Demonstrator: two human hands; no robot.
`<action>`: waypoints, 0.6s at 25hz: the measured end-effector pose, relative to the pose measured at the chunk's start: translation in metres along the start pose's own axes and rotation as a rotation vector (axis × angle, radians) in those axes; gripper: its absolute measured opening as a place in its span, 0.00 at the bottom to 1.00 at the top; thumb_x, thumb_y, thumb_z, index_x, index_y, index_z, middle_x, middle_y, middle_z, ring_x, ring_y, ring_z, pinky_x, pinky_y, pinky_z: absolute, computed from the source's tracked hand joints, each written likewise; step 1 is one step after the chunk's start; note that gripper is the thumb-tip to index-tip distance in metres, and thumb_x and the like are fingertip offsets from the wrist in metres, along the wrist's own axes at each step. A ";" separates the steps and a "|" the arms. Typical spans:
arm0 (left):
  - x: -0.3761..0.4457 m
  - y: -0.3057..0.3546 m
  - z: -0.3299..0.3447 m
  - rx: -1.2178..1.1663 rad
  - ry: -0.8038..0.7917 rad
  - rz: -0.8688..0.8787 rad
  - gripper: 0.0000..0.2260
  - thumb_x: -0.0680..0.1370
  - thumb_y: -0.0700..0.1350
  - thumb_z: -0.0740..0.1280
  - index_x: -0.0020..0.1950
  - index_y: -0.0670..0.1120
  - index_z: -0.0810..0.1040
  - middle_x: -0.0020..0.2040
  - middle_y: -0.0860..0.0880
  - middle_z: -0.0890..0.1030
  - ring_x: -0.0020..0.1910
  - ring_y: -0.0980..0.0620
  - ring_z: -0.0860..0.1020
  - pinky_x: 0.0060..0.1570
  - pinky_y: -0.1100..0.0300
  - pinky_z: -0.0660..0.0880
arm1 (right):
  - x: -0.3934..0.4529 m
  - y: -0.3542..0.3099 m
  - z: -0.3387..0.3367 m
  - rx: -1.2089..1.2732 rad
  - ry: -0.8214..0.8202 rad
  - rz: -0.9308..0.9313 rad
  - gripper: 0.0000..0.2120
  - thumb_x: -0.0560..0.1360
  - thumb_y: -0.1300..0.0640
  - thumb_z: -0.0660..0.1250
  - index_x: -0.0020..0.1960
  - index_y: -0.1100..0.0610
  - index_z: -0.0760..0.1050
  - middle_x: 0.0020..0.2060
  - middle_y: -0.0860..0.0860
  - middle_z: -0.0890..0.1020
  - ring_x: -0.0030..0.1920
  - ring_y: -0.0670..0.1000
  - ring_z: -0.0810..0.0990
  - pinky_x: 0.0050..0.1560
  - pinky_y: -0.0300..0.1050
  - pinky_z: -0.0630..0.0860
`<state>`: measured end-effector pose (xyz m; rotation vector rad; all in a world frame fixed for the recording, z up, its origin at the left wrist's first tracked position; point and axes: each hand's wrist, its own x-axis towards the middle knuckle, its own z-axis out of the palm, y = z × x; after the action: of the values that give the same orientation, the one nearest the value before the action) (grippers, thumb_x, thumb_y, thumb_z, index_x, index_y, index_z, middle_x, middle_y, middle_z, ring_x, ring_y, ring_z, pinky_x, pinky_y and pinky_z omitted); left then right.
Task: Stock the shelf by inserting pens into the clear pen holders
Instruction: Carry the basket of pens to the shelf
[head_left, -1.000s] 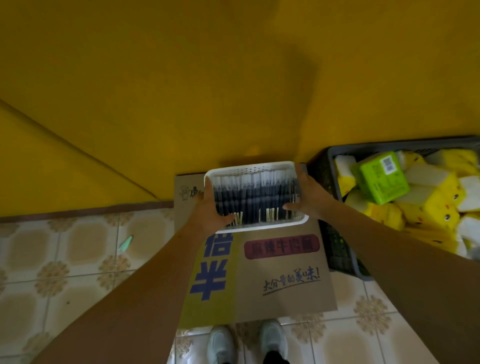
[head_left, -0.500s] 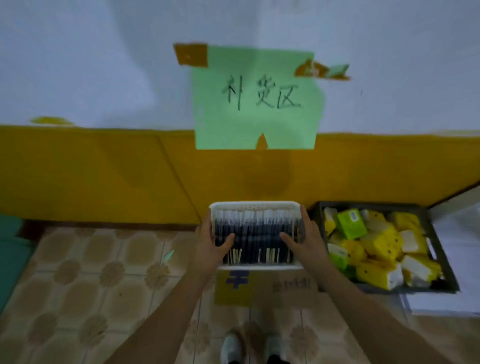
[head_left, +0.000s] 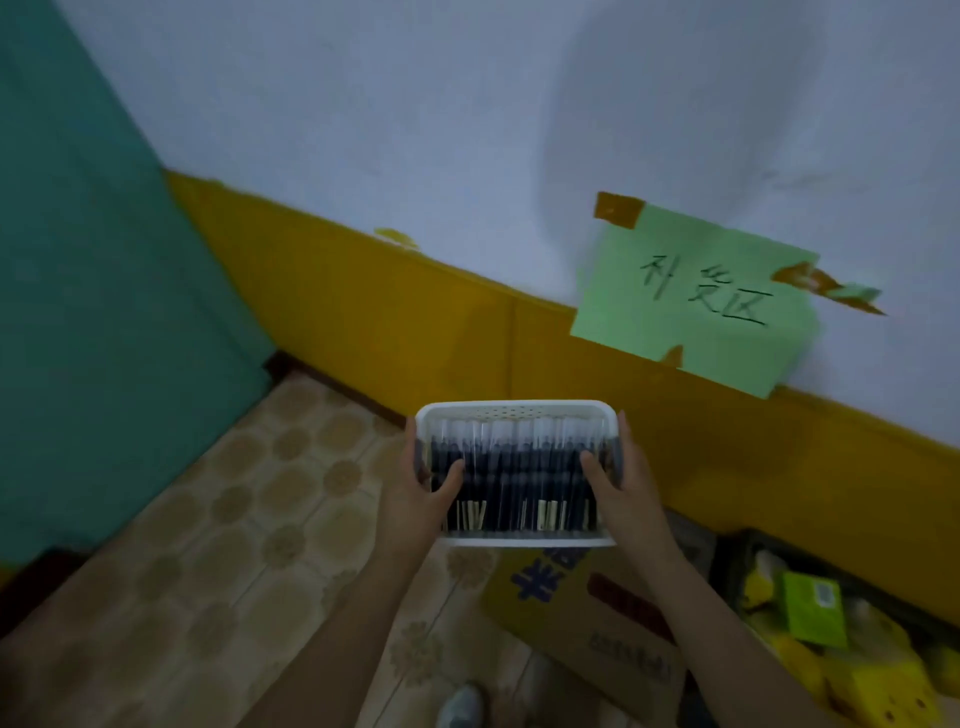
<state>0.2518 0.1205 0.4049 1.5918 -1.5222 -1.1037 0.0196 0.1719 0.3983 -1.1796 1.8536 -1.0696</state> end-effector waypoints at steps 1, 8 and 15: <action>-0.009 -0.005 -0.011 -0.012 0.056 -0.023 0.34 0.79 0.52 0.68 0.80 0.58 0.52 0.76 0.48 0.67 0.72 0.47 0.69 0.67 0.48 0.73 | 0.002 -0.007 0.009 -0.006 -0.048 -0.025 0.38 0.77 0.38 0.59 0.80 0.42 0.43 0.80 0.43 0.51 0.78 0.51 0.54 0.73 0.52 0.60; -0.121 -0.073 -0.128 -0.211 0.490 -0.217 0.29 0.77 0.55 0.67 0.75 0.64 0.60 0.72 0.53 0.72 0.70 0.51 0.73 0.65 0.45 0.74 | -0.047 -0.064 0.129 0.050 -0.490 -0.224 0.33 0.79 0.42 0.61 0.79 0.38 0.47 0.79 0.39 0.52 0.78 0.47 0.55 0.75 0.54 0.63; -0.299 -0.161 -0.275 -0.076 0.898 -0.346 0.35 0.75 0.51 0.73 0.76 0.61 0.58 0.42 0.67 0.67 0.43 0.59 0.72 0.43 0.61 0.74 | -0.203 -0.134 0.298 -0.017 -0.864 -0.451 0.33 0.79 0.47 0.65 0.79 0.41 0.52 0.77 0.42 0.60 0.76 0.48 0.61 0.73 0.50 0.65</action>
<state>0.5802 0.4086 0.4143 1.9527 -0.6195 -0.4548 0.3969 0.2445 0.4147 -1.7586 0.9484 -0.5869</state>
